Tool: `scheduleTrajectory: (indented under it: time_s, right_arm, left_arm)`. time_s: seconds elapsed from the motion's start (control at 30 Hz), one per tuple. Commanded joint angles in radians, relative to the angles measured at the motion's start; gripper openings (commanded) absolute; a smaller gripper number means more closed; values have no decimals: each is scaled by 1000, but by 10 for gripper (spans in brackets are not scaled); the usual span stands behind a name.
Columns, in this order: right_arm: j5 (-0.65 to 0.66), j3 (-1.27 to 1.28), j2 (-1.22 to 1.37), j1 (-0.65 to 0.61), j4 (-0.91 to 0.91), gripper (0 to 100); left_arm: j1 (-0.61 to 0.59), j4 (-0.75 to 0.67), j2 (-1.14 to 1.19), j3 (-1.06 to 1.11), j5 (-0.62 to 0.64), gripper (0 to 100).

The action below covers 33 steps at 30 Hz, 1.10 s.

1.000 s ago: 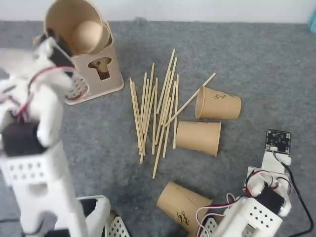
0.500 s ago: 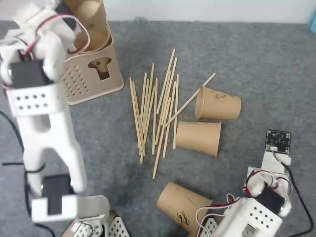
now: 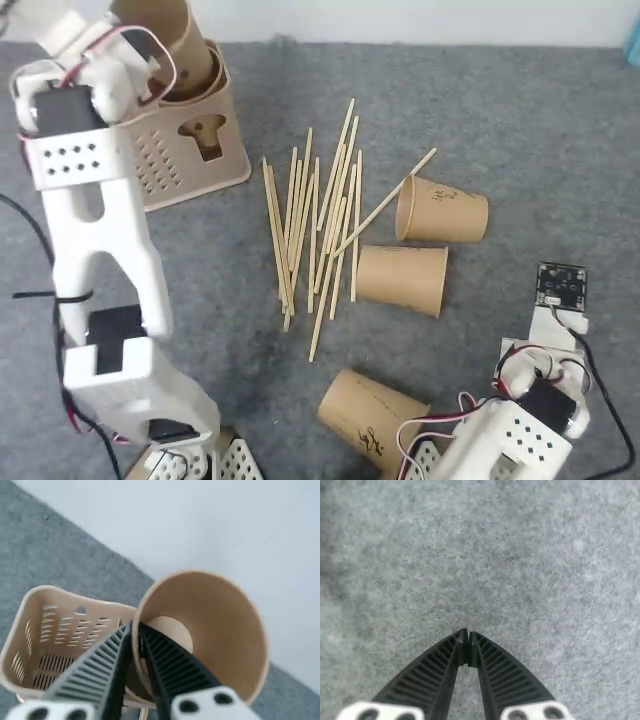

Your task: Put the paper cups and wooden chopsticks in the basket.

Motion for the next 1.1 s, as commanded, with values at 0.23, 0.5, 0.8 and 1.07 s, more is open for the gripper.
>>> scheduleTrajectory:
  time_s: [0.23, 0.5, 0.8, 1.07]
  right_arm:
    - [21, -3, -16, -13, -2, 9]
    - [21, -3, -16, -13, -2, 9]
    - [21, -3, -16, -13, -2, 9]
    - [25, -5, -16, -13, 2, 9]
  left_arm:
    - [6, 121, -34, -44, 9, 58]
    - [6, 232, -170, -44, 9, 255]
    - [-48, 482, -396, -35, -94, 254]
    - [-44, 554, -534, 302, -353, 254]
